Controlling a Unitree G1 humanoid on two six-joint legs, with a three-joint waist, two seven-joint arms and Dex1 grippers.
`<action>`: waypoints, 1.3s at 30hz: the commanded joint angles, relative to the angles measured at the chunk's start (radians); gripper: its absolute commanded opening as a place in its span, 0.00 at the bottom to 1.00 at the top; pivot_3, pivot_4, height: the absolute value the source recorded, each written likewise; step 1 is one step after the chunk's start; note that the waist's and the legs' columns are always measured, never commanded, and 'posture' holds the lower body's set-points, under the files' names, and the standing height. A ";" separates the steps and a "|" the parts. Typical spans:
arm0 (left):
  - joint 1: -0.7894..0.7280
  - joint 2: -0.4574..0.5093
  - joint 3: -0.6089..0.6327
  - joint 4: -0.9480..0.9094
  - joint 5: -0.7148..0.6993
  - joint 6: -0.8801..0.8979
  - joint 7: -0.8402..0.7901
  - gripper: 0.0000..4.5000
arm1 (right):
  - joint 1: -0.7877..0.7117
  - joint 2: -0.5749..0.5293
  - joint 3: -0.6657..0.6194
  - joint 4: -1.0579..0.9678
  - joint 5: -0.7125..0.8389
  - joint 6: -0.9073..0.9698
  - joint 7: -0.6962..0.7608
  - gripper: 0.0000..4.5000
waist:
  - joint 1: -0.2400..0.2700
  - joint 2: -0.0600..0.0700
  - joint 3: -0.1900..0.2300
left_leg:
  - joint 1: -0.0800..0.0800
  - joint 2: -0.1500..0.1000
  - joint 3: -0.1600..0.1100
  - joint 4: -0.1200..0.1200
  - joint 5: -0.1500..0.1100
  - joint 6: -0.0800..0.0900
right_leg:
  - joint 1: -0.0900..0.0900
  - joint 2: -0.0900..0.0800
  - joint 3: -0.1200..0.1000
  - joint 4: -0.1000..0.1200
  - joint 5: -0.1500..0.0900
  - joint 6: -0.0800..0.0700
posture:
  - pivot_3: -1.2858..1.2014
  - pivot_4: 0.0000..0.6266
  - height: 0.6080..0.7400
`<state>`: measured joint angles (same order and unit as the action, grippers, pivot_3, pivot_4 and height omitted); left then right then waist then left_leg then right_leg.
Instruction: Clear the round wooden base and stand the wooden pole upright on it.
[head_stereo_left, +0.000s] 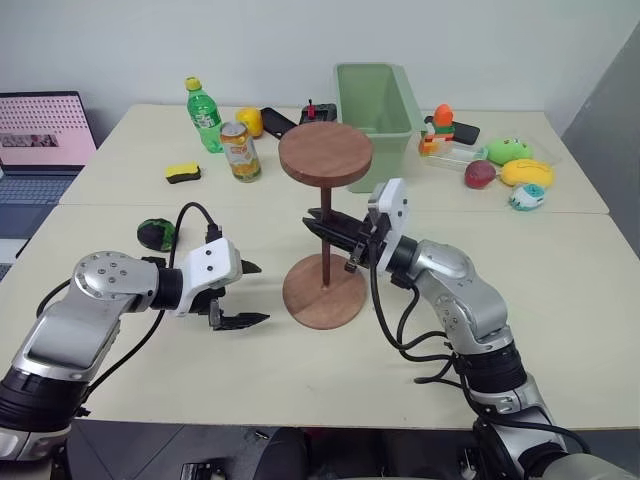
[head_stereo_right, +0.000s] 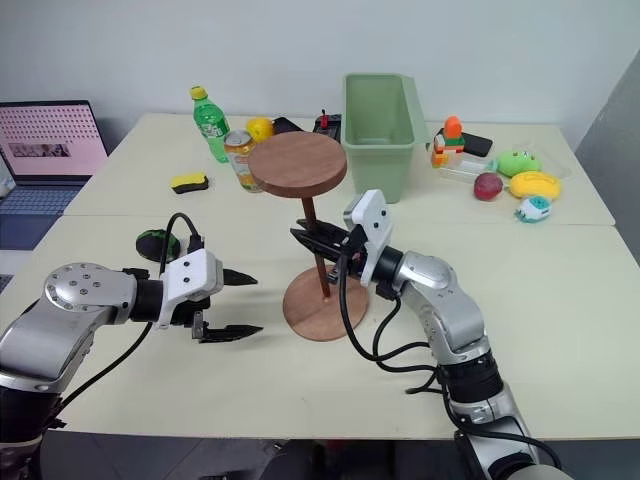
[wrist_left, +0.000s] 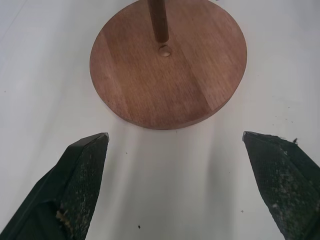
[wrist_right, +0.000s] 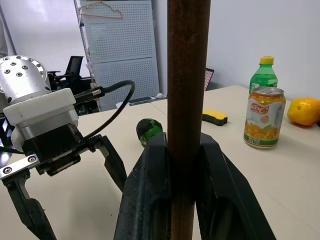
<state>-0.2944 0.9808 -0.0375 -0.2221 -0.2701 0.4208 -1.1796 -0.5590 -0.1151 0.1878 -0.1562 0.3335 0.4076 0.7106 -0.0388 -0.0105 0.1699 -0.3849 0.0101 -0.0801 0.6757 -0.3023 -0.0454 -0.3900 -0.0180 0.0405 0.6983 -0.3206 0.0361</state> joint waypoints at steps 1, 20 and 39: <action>-0.012 0.003 0.011 -0.006 0.001 -0.019 0.000 1.00 | -0.006 0.004 0.003 -0.016 0.003 -0.036 -0.004 0.06 | 0.000 0.000 0.000 | 0.000 0.000 0.000 0.000 0.000 0.000 | 0.000 0.000 0.000 0.000 0.000 0.000 | 0.52 0.24 1.00; -0.005 0.004 0.012 -0.004 0.005 -0.030 -0.001 1.00 | 0.020 -0.019 0.052 0.024 -0.027 -0.083 0.018 0.06 | 0.000 0.000 0.000 | 0.000 0.000 0.000 0.000 0.000 0.000 | 0.000 0.000 0.000 0.000 0.000 0.000 | 0.52 0.24 1.00; 0.004 0.000 0.016 -0.015 0.000 -0.026 0.012 1.00 | 0.076 -0.048 0.095 0.109 -0.085 -0.129 0.017 0.06 | 0.000 0.000 0.000 | 0.002 0.000 0.000 0.000 0.000 0.000 | 0.001 0.000 0.000 0.000 0.000 0.000 | 0.52 0.24 1.00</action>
<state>-0.2883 0.9789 -0.0375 -0.2200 -0.2661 0.4054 -1.1691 -0.5159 -0.1433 0.2675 -0.0830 0.2747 0.2591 0.7208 -0.0385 -0.0108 0.1697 -0.3831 0.0101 -0.0801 0.6757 -0.3024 -0.0454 -0.3885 -0.0180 0.0406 0.6983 -0.3206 0.0361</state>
